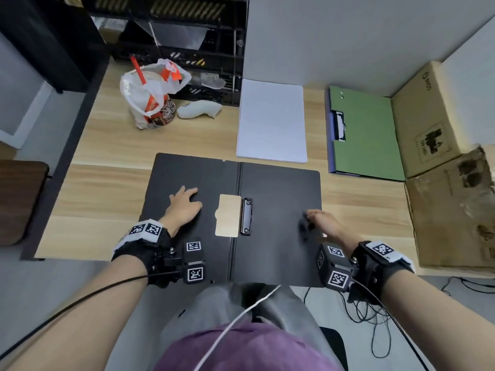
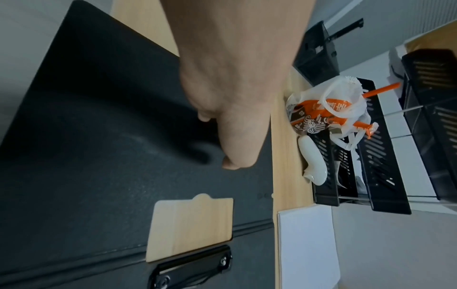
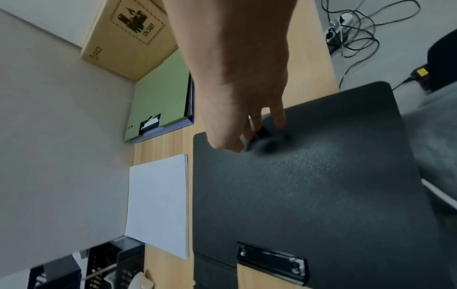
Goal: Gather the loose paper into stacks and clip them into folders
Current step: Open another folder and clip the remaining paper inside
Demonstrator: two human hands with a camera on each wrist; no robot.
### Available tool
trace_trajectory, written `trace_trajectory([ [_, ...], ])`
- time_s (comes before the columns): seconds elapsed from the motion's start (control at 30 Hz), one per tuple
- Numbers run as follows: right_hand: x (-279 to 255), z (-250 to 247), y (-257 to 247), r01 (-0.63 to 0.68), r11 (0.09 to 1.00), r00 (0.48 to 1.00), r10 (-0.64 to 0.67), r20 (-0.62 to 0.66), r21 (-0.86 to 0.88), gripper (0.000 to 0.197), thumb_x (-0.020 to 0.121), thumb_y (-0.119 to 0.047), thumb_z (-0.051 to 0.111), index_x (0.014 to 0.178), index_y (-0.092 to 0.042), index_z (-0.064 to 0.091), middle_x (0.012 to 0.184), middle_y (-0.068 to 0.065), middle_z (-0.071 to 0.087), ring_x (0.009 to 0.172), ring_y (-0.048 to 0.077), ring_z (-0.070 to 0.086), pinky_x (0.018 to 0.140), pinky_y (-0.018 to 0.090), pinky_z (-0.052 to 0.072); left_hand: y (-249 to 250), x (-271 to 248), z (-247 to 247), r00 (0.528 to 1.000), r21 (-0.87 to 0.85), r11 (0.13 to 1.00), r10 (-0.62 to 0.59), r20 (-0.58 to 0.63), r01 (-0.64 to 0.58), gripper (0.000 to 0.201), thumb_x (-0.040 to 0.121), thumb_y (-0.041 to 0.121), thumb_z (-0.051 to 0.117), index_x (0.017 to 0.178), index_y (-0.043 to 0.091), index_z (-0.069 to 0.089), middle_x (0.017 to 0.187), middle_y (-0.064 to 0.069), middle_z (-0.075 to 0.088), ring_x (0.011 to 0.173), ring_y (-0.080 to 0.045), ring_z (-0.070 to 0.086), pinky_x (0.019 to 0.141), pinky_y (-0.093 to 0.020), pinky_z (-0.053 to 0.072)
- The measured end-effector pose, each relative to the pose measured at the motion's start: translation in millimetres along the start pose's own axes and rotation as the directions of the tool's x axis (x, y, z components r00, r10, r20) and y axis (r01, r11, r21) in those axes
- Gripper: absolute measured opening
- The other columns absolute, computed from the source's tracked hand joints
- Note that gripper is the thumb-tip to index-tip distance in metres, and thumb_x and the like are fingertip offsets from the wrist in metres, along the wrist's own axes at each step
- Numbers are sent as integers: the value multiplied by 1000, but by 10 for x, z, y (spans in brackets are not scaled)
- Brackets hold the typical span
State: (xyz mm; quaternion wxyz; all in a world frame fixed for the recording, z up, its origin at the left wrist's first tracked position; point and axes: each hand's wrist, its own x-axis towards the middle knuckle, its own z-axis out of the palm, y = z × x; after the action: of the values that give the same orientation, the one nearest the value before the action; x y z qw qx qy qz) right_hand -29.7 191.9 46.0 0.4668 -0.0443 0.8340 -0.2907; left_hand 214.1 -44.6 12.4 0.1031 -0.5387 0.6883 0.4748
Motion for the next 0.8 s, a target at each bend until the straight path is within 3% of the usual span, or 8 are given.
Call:
trace_trajectory([
  [0.1, 60, -8, -118, -14, 996, 998, 19, 60, -83, 28, 87, 0, 36, 68, -13, 51, 71, 7, 49, 57, 17, 43, 36, 9, 31, 18, 14, -69, 998, -30, 999, -16, -54, 15, 52, 96, 19, 48, 147, 20, 38, 160, -1, 23, 147, -28, 18, 117, -42, 23],
  [0.2, 74, -58, -256, -50, 996, 990, 59, 125, -80, 19, 92, -9, 41, 78, -14, 54, 73, 7, 50, 59, 18, 42, 35, 9, 31, 34, 42, -168, 992, -70, 995, -72, -100, 65, 48, 94, 23, 48, 143, 20, 42, 149, -3, 41, 134, -27, 41, 108, -37, 34],
  [0.37, 389, -138, -466, 2, 1000, 986, -7, 165, 27, 30, 99, -10, 40, 77, -24, 54, 69, -3, 46, 45, 2, 44, 38, 10, 30, 305, 156, -195, 984, -155, 987, -61, -167, 35, 48, 93, 18, 48, 141, 16, 42, 145, -5, 45, 132, -24, 43, 101, -31, 33],
  [0.47, 579, -191, -609, 42, 999, 991, -44, 130, 19, 22, 97, -12, 45, 90, -23, 63, 71, -4, 51, 56, 6, 43, 52, 18, 28, 617, 243, -69, 986, -175, 984, -9, -164, -20, 45, 95, 14, 47, 140, 15, 44, 143, -4, 48, 132, -21, 44, 101, -29, 33],
  [0.53, 680, -233, -730, 89, 996, 988, -90, 127, 14, 23, 97, -10, 44, 104, -20, 63, 72, -2, 51, 58, 7, 42, 48, 17, 31, 830, 331, 20, 990, -186, 982, 6, -141, -33, 44, 95, 13, 47, 140, 16, 45, 142, -3, 50, 130, -20, 45, 102, -28, 33],
  [0.6, 796, -272, -816, 166, 986, 979, -162, 123, -26, 30, 95, -7, 43, 118, -14, 61, 93, 2, 63, 73, 9, 54, 56, 12, 39, 1028, 450, 108, 992, -196, 980, 13, -127, -38, 46, 94, 13, 48, 140, 17, 46, 141, -2, 51, 129, -18, 46, 102, -27, 32],
  [0.7, 878, -334, -929, 266, 948, 960, -245, 136, -174, 44, 94, -8, 43, 137, -11, 50, 137, 5, 54, 116, 18, 54, 94, 23, 41, 1280, 616, 248, 991, -206, 978, 2, -133, -30, 48, 93, 14, 50, 141, 14, 44, 143, -1, 50, 129, -17, 46, 98, -23, 32],
  [0.8, 1015, -381, -1001, 352, 899, 935, -321, 153, -262, 49, 95, -6, 44, 143, -2, 39, 147, 10, 41, 130, 23, 44, 100, 25, 32, 1462, 743, 366, 990, -210, 977, -11, -143, -19, 49, 93, 18, 52, 141, 12, 41, 145, -1, 46, 132, -18, 43, 96, -23, 31],
])
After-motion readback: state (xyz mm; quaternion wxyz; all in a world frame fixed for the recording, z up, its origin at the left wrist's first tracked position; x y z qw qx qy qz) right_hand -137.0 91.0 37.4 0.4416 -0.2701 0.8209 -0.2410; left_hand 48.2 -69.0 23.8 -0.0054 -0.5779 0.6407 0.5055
